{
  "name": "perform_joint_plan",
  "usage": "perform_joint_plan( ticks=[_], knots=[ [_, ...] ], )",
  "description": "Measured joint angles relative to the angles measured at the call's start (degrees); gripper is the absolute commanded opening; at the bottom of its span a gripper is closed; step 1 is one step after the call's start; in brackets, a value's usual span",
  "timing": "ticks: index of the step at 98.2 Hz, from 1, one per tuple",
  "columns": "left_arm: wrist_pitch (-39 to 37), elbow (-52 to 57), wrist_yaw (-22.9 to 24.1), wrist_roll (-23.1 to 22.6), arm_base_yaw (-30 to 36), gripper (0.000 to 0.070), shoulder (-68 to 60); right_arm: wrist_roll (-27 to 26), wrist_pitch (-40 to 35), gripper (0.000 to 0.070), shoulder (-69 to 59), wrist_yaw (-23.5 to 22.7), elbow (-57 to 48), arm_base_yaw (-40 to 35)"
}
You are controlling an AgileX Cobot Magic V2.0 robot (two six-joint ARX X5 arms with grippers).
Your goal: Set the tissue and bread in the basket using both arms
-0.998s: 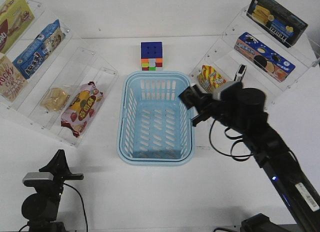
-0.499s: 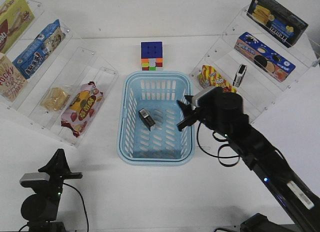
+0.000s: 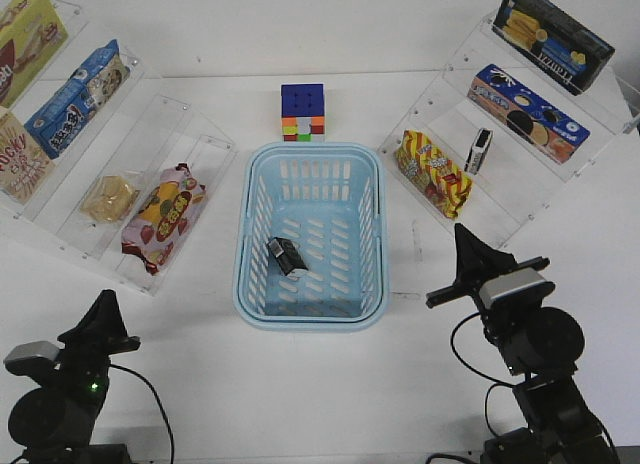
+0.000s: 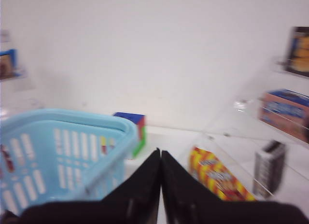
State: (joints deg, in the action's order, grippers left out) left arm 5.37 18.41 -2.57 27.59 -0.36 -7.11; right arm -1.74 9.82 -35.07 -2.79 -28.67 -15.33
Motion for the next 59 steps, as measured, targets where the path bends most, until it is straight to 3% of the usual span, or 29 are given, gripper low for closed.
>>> perform_joint_plan(
  ticks=[19,23,27,31,35,59],
  knots=[
    [5.44,13.27,0.09,-14.34,0.0,0.002,-16.61,-0.07,-1.62,0.0,0.55,0.07,1.51,0.02],
    [6.45,16.22,0.79,-18.08,0.0,0.0114,-20.65,-0.22,-1.75,0.0,0.46,0.07,1.51,0.02],
    [7.54,19.19,1.44,-21.62,0.0,0.0268,-24.55,-0.55,-1.73,0.0,0.44,0.07,1.51,0.0],
    [8.44,22.01,2.34,-25.14,0.0,0.0379,-28.5,-0.94,-1.55,0.0,0.46,0.09,1.51,0.02],
    [9.05,24.63,3.34,-28.39,0.0,0.0456,-32.2,-1.25,-1.42,0.0,0.46,0.07,1.51,0.0],
    [12.2,36.54,7.5,-43.58,0.15,0.0467,-49.35,-1.7,-1.51,0.0,0.44,0.07,1.51,0.02]
  ],
)
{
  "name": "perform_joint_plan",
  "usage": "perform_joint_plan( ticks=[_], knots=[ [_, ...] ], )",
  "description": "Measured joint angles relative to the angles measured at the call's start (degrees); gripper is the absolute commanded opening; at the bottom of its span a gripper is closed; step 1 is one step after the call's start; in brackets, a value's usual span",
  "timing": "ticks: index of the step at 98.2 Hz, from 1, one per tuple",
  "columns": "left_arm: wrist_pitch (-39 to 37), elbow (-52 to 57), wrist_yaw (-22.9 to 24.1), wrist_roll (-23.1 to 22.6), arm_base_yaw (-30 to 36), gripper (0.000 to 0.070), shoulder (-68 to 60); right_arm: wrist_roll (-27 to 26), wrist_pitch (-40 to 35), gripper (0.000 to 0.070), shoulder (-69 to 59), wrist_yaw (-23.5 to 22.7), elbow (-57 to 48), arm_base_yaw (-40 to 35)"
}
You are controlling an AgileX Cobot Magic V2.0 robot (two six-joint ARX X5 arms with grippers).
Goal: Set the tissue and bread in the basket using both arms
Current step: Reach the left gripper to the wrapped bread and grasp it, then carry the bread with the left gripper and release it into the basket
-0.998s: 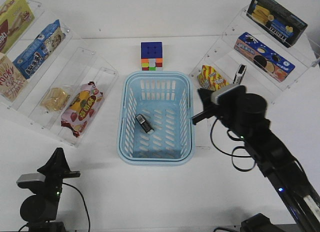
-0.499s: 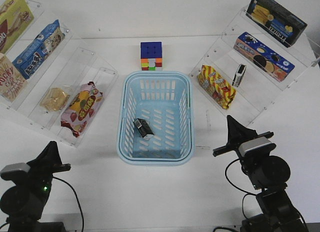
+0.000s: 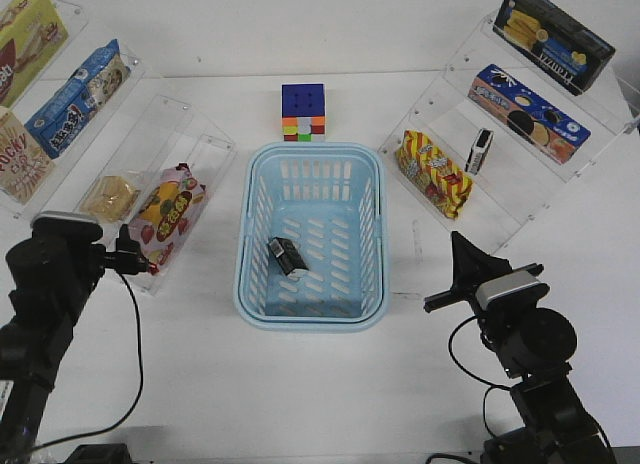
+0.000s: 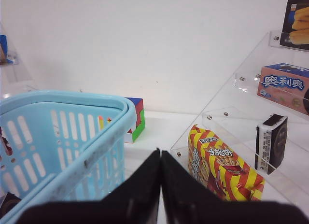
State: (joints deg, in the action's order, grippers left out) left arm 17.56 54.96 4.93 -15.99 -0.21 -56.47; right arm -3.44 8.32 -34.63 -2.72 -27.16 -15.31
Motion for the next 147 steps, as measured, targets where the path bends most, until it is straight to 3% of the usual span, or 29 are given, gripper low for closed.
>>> perform_joint_plan(
  ticks=[25,54,58,67,72,108,116,123,147],
  knots=[
    [0.24,6.82,2.21,-11.15,0.98,0.0495,-11.45,0.0,0.02,0.0,0.0,0.0,0.0,0.0],
    [-3.5,7.76,5.16,-14.14,1.38,0.0482,-18.99,-0.02,0.02,0.0,0.0,0.0,0.0,0.0],
    [-4.09,7.76,6.16,-14.29,1.4,0.0435,-19.54,-0.02,0.02,0.0,0.0,0.0,0.0,0.0],
    [-4.22,7.76,7.17,-14.58,1.36,0.0163,-20.15,-0.02,0.02,0.0,0.0,0.0,0.0,0.0],
    [-4.24,7.76,7.26,-14.6,1.36,0.0068,-20.2,-0.02,0.02,0.0,0.0,0.0,0.0,0.0],
    [-0.74,13.07,7.5,-13.68,4.13,0.0064,-20.11,-0.02,0.02,0.0,0.0,0.0,0.0,0.0],
    [-0.52,16.9,4.96,-12.11,6.78,0.0063,-19.43,-0.04,0.02,0.0,0.0,0.0,0.0,0.0],
    [-0.33,20.39,-0.52,-9.97,9.01,0.0063,-18.21,-0.04,0.02,0.0,0.0,0.02,0.0,0.0],
    [-1.79,24.59,-29.7,2.08,17.49,0.0065,-16.55,-0.04,0.04,0.0,0.0,0.0,0.0,0.0]
  ],
)
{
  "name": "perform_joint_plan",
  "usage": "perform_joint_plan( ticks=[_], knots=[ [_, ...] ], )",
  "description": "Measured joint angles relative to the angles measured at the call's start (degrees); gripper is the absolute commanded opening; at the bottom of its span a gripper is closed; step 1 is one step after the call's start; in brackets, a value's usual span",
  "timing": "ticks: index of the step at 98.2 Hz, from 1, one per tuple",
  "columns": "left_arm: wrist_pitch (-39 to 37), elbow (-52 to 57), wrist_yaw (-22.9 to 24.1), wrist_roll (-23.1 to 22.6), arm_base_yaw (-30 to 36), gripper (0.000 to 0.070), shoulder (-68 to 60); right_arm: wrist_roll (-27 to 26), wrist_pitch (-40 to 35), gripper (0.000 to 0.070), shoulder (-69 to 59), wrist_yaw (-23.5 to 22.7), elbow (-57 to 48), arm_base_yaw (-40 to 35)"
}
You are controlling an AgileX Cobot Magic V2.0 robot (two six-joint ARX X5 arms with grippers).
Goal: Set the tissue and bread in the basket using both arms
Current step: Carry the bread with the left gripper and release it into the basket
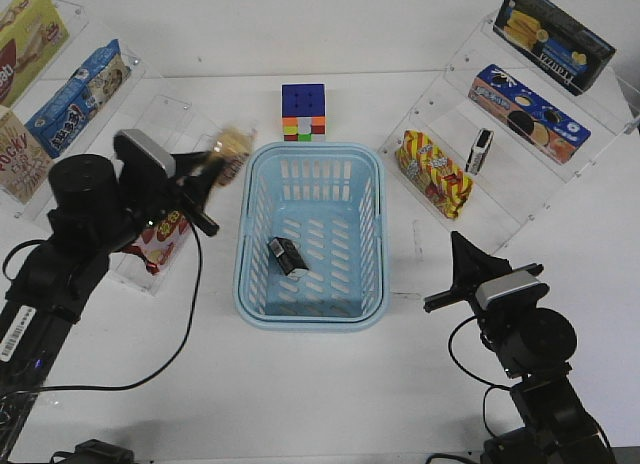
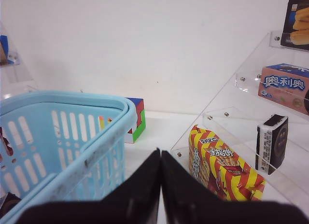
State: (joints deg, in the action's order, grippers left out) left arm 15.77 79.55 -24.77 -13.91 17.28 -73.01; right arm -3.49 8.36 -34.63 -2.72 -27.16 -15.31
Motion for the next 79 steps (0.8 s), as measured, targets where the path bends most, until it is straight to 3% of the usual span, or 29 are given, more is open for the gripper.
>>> perform_joint_plan(
  ticks=[7,18,22,38,45,49,61,79],
  knots=[
    [1.18,-0.11,-2.19,1.79,3.45,0.0115,-1.46,0.0,-0.02,0.0,0.0,0.0,0.0,0.0],
    [3.41,-0.46,-2.4,3.1,8.0,0.0383,-3.98,0.0,-0.02,0.0,0.0,0.0,0.0,0.0],
    [3.96,-0.46,-2.4,3.32,9.09,0.0445,-4.7,0.0,-0.02,0.0,0.0,0.0,0.0,0.0],
    [4.04,-0.55,-2.4,3.39,10.99,0.0447,-4.98,0.0,-0.02,0.0,0.0,0.02,0.0,0.0],
    [4.17,-0.55,-1.99,3.63,10.73,0.0428,-4.42,0.0,-0.02,0.0,0.0,0.0,0.0,0.0],
    [4.44,-0.55,-0.72,4.2,10.34,0.0373,-3.76,0.0,0.0,0.0,0.0,0.0,0.0,0.0],
    [6.01,-0.52,6.75,5.92,8.52,0.0,-0.07,0.0,0.0,0.0,0.0,0.02,0.0,0.0],
    [11.52,-0.09,18.69,9.42,6.12,0.0001,8.41,0.0,-0.02,0.0,0.0,0.0,0.0,0.0]
  ],
)
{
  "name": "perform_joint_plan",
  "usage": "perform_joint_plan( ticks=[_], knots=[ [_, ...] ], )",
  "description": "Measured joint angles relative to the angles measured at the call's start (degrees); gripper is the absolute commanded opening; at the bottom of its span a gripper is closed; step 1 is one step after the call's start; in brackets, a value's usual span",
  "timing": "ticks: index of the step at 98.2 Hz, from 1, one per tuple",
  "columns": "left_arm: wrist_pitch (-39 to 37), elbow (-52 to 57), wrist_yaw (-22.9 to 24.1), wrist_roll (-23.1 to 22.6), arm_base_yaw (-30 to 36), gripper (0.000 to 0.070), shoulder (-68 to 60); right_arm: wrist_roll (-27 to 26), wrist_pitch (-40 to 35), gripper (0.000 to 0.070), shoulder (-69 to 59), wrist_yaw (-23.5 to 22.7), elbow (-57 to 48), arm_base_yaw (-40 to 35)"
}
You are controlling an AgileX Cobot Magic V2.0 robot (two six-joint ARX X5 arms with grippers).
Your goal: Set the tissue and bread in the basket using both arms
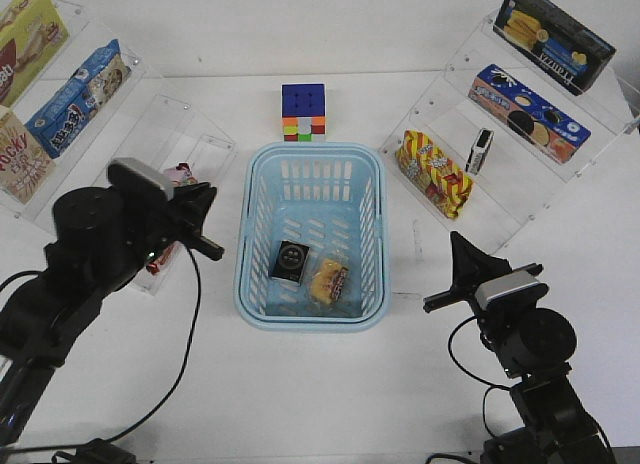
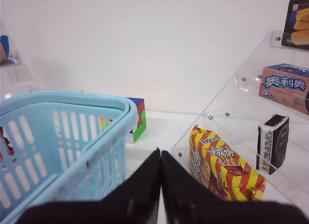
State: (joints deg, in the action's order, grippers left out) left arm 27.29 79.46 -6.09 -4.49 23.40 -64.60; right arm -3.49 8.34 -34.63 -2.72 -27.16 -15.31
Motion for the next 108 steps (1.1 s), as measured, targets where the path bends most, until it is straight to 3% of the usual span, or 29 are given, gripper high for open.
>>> perform_joint_plan(
  ticks=[11,20,30,47,53,70,100,108],
  knots=[
    [4.55,-0.31,4.46,2.27,-1.44,0.0001,4.5,0.0,0.02,0.0,0.0,0.0,0.0,0.0],
    [1.95,-4.94,6.12,3.1,-2.49,0.0001,8.92,0.0,0.02,0.0,0.0,0.0,0.0,0.0],
    [-4.96,-15.61,7.78,3.93,-3.3,0.0001,15.65,0.0,0.02,0.0,0.0,0.0,0.0,0.0],
    [-23.06,-37.22,7.89,4.07,-4.04,0.0002,26.82,0.0,0.02,0.0,0.0,0.0,0.0,0.0],
    [-25.22,-41.86,7.87,4.07,-4.04,0.0002,28.89,0.0,0.02,0.0,0.0,0.0,0.0,0.0],
    [-21.38,-42.75,7.85,4.09,-4.04,0.0001,31.02,0.0,0.02,0.0,0.0,0.0,0.0,0.0],
    [-22.08,-42.51,7.91,3.98,-4.04,0.0001,34.84,0.0,0.02,0.0,0.0,0.0,0.0,0.0],
    [-22.05,-42.51,10.03,3.76,-4.24,0.0001,35.82,0.0,0.02,0.0,0.0,0.0,0.0,0.0]
  ],
)
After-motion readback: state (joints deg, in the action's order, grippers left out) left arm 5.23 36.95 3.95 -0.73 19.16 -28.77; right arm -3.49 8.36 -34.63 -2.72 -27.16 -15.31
